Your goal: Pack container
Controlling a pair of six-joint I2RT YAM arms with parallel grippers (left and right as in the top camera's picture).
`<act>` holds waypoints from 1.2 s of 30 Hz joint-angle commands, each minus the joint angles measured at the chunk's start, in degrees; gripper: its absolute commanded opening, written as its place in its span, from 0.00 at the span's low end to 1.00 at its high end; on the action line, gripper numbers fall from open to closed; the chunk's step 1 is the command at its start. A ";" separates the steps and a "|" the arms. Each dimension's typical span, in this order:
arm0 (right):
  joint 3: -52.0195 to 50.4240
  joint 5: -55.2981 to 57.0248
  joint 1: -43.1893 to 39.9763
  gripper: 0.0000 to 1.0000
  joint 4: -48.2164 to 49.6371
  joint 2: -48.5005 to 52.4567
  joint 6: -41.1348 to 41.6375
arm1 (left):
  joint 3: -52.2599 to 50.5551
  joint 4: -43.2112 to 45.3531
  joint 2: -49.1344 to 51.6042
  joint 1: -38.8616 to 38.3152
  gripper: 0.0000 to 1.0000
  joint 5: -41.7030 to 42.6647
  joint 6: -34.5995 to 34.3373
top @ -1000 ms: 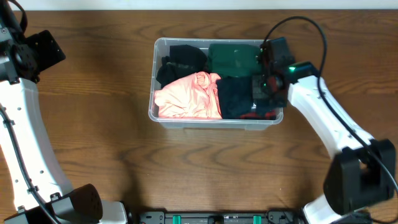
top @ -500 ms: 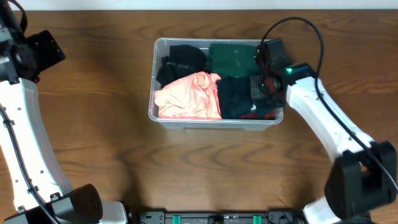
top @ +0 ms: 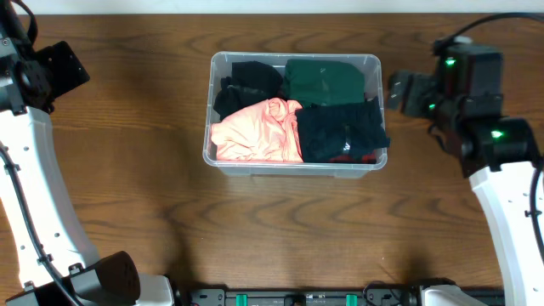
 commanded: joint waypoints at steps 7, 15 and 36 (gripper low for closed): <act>0.72 0.83 -6.25 0.99 -0.07 1.16 -0.07 | -0.22 -0.20 -0.15 0.31 0.98 -0.48 -0.48; 0.72 0.81 -6.25 0.99 -0.37 1.16 -0.04 | -0.22 -0.20 -0.26 0.31 0.98 -0.48 -0.48; 0.72 0.83 -6.25 0.99 -0.37 1.16 -0.04 | -0.22 -10.93 -34.77 -14.29 0.98 0.44 1.25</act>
